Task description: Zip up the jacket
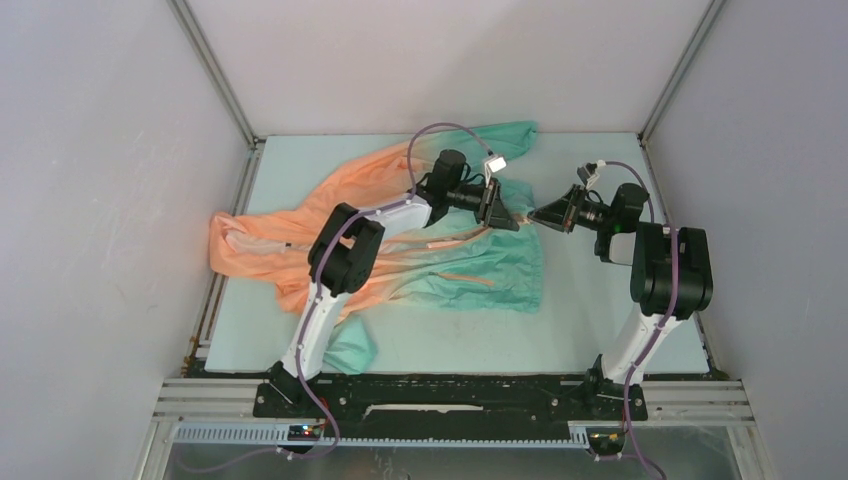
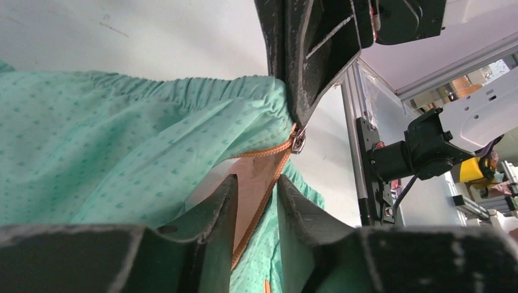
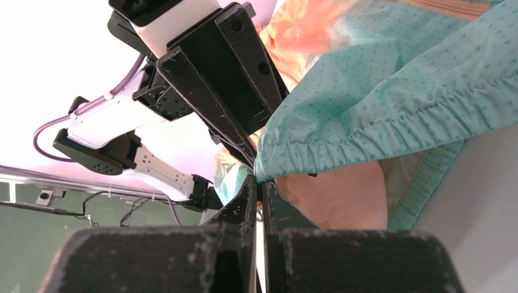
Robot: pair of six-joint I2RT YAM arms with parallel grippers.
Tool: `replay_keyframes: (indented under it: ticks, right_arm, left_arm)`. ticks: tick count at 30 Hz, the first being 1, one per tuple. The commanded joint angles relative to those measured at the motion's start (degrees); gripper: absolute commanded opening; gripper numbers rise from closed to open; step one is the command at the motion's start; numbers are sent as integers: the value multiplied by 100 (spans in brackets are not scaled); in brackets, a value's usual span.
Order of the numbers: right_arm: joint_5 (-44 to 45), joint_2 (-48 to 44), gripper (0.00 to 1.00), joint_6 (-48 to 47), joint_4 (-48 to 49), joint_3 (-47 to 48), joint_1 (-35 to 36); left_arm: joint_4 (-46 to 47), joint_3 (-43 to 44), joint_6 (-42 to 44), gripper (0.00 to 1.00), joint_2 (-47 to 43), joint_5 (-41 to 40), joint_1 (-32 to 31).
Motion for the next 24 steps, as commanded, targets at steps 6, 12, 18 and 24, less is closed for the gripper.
replay_keyframes:
  ticks: [6, 12, 18, 24]
  right_arm:
    - [-137, 113, 0, -23, 332, -10, 35]
    - [-27, -37, 0, -871, -775, 138, 190]
    - [7, -98, 0, -868, -847, 148, 263]
    - [-81, -56, 0, -52, 203, -1, 226]
  left_arm:
    - [1075, 523, -694, 10, -24, 411, -96]
    - [1227, 723, -878, 0, 83, 538, -210]
    - [783, 1039, -670, 0, 216, 394, -277]
    - [-292, 1633, -64, 0, 471, 161, -373]
